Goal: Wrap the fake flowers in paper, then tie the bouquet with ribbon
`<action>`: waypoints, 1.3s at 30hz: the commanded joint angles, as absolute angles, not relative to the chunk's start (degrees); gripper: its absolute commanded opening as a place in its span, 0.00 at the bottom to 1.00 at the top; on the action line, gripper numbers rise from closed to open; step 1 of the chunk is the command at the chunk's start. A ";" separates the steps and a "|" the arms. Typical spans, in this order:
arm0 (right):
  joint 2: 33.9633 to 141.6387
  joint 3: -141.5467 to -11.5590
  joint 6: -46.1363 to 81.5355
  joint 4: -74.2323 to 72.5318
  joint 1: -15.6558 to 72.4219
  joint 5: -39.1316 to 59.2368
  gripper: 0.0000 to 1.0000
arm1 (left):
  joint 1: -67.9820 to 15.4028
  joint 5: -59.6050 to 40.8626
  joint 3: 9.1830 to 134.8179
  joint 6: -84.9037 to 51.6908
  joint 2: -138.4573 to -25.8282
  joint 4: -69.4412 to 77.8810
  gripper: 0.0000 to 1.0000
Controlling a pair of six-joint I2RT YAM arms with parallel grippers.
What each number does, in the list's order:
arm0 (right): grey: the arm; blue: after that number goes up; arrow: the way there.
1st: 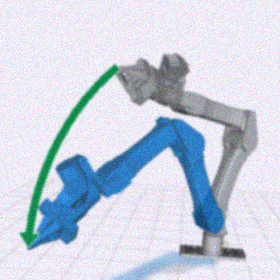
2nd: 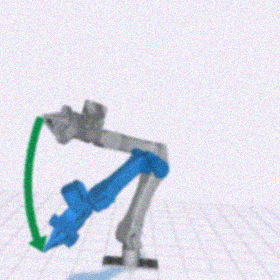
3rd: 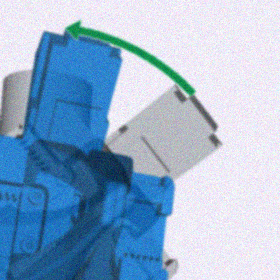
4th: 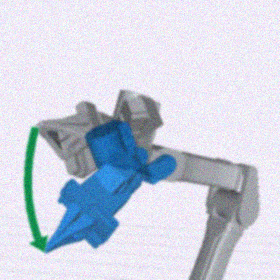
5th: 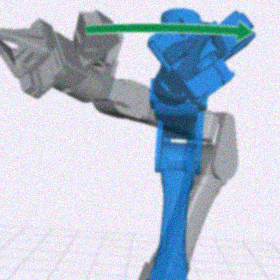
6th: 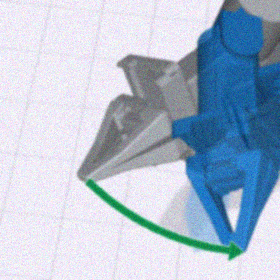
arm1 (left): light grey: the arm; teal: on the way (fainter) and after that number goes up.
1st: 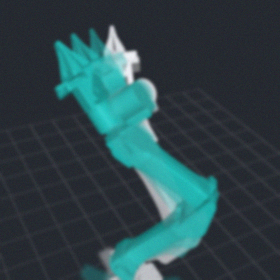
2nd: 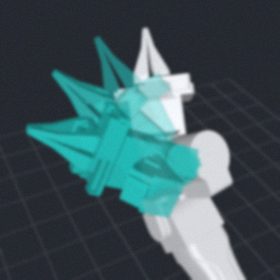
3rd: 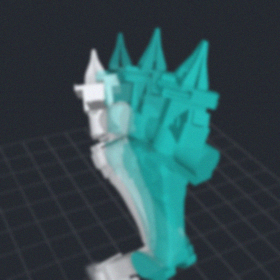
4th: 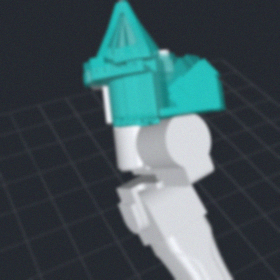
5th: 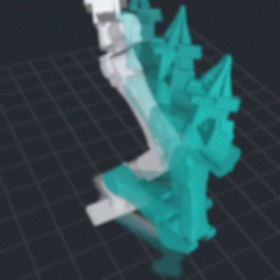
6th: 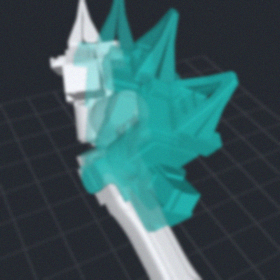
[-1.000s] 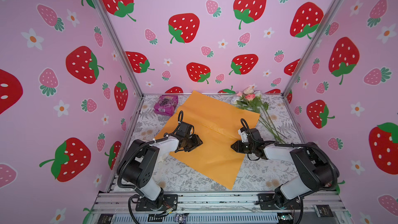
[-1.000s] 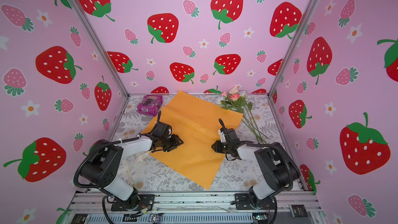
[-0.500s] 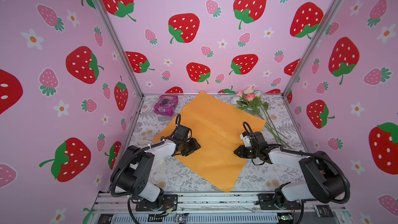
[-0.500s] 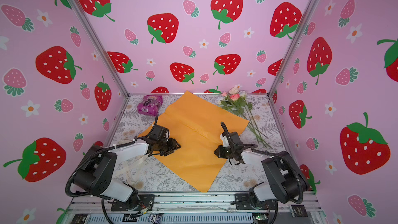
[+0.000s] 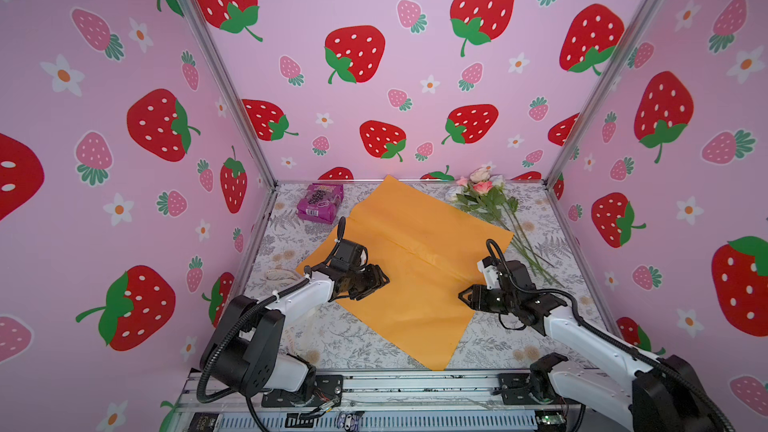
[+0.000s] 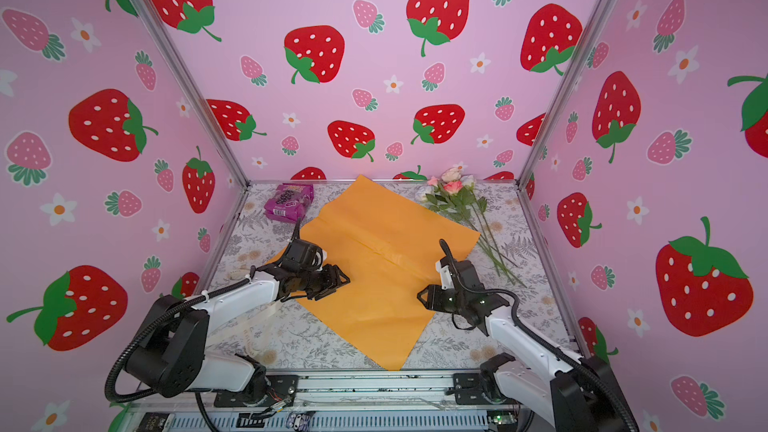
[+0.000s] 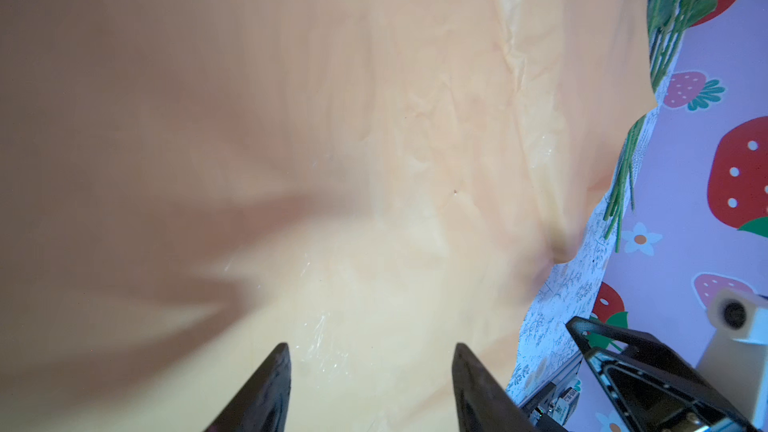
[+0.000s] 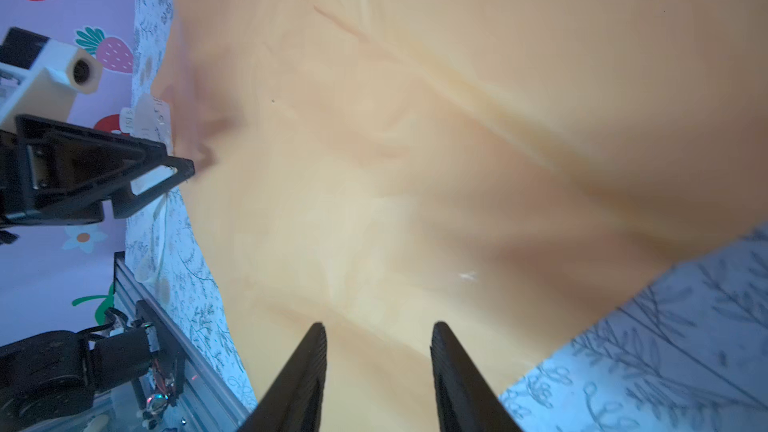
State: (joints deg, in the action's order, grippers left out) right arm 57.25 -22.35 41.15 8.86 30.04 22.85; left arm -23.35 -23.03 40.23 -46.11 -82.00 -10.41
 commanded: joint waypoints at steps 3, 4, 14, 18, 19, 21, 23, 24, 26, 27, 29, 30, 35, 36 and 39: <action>52.80 -16.07 50.35 9.37 30.22 30.18 0.48 | -23.96 -24.43 42.01 -45.35 -83.69 -9.78 0.63; 52.77 -15.52 51.25 9.53 30.23 30.83 0.48 | -23.91 -24.40 42.09 -45.35 -83.87 -9.77 0.63; 51.72 -10.17 58.56 3.55 30.64 33.59 0.50 | -24.19 -24.43 41.41 -45.86 -84.47 -8.84 0.63; 55.63 -7.22 66.26 -12.46 30.90 35.77 0.49 | -24.17 -24.87 42.05 -45.93 -84.53 -8.82 0.63; 55.62 -7.07 67.14 -13.94 31.02 35.48 0.47 | -24.22 -24.87 42.31 -45.84 -84.35 -9.09 0.63; 54.04 -7.44 67.86 -14.32 31.02 33.97 0.37 | -24.26 -24.67 42.64 -45.70 -83.54 -9.82 0.64; 51.77 -6.94 69.63 -15.36 31.02 33.71 0.23 | -24.26 -24.53 43.11 -45.49 -82.74 -10.64 0.64; 49.92 -6.51 70.57 -16.27 31.02 34.21 0.17 | -24.26 -24.50 43.44 -45.36 -82.33 -11.01 0.64; 48.09 -5.92 72.16 -17.26 31.03 35.71 0.07 | -24.24 -24.47 43.95 -45.29 -81.85 -11.55 0.64; 47.30 -5.74 72.69 -17.45 31.02 36.77 0.05 | -24.25 -24.52 44.22 -45.29 -81.61 -11.71 0.64; 46.09 -5.91 73.04 -16.31 31.01 38.14 0.05 | -24.26 -24.78 44.69 -45.35 -81.28 -11.69 0.64; 45.60 -6.13 72.91 -15.18 31.02 38.62 0.05 | -24.26 -24.95 44.95 -45.24 -81.21 -11.80 0.64; 42.60 -7.54 72.36 -8.21 31.02 38.74 0.02 | -24.25 -25.28 46.16 -44.61 -81.04 -12.94 0.64; 42.10 -8.09 72.87 -6.99 31.01 39.08 0.02 | -24.23 -25.36 46.26 -44.58 -81.08 -13.03 0.64; 40.77 -10.76 71.76 -1.50 31.02 39.07 0.09 | -24.21 -25.31 46.26 -44.56 -81.36 -13.10 0.64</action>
State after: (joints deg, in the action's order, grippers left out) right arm 42.24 -7.62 71.09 -7.60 30.65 38.33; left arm -24.05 -24.53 44.21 -45.21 -82.04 -11.22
